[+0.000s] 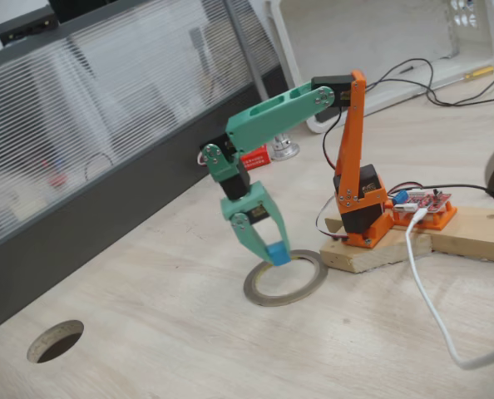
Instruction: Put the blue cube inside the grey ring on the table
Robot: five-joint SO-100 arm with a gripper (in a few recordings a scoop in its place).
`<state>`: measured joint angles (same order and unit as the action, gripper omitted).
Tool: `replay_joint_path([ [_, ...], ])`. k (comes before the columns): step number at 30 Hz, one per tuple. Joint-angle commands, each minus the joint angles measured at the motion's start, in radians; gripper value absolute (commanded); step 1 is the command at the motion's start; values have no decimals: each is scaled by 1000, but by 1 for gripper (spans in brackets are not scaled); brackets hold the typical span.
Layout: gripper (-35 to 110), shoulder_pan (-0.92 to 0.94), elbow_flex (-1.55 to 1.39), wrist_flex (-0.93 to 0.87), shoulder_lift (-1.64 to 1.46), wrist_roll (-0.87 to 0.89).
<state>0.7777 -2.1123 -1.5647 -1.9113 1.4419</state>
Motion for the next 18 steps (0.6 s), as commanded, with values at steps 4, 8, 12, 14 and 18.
replay_joint_path([
  [4, 3, 20, -115, 192, -46, 17],
  [8, 2, 20, -183, 268, -46, 17],
  [12, 2, 23, -207, 272, -46, 17],
  [14, 2, 23, -207, 272, -40, 17],
  [18, 2, 25, -207, 273, -34, 17],
])
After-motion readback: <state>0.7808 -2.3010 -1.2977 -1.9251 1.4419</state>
